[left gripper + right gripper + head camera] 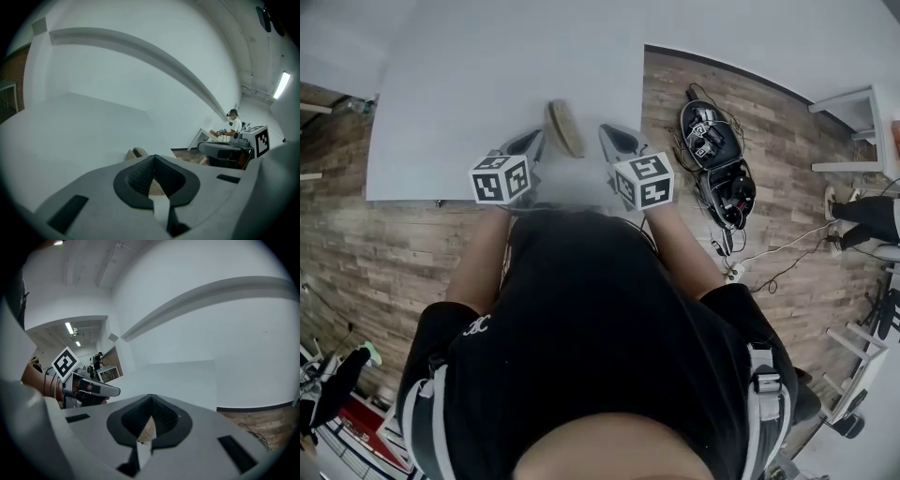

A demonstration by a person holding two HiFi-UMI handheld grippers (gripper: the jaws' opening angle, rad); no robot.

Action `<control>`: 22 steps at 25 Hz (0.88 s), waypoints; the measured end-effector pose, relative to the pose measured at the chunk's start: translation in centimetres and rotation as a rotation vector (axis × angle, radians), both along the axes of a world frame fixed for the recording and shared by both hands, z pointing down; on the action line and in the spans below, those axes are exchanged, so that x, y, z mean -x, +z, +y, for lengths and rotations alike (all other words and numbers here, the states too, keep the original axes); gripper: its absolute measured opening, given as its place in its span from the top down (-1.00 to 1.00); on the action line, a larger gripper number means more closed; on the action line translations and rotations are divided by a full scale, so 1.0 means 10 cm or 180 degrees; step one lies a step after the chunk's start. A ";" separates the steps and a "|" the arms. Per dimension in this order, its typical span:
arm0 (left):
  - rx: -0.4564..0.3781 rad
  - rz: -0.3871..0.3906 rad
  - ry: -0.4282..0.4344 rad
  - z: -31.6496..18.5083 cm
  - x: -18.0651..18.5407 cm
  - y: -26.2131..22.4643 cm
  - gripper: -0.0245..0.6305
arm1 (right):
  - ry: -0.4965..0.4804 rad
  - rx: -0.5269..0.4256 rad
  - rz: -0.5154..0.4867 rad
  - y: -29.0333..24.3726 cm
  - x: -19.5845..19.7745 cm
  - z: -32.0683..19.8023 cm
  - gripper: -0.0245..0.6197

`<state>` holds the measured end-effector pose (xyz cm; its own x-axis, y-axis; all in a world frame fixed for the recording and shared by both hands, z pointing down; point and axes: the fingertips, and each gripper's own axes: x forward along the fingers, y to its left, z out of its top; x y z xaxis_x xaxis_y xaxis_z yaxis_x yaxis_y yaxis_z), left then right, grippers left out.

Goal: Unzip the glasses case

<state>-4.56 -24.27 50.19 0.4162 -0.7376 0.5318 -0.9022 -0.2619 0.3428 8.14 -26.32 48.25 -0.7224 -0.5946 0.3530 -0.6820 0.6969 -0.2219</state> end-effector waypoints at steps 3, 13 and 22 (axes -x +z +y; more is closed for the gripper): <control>0.0071 -0.0045 0.0003 0.04 0.02 0.07 0.92 | -0.0007 0.0017 0.0043 0.04 -0.02 0.04 0.89; 0.0093 -0.0058 0.0024 0.10 0.05 0.15 0.92 | -0.0028 0.0077 0.0110 0.14 0.00 0.14 0.89; 0.0124 -0.0074 0.0038 0.21 0.11 0.21 0.92 | -0.0016 0.0094 0.0134 0.18 0.04 0.23 0.89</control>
<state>-5.69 -22.17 52.25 0.4121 -0.7111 0.5696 -0.9069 -0.2596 0.3320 7.75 -24.03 50.06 -0.7095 -0.5798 0.4005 -0.6877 0.6939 -0.2137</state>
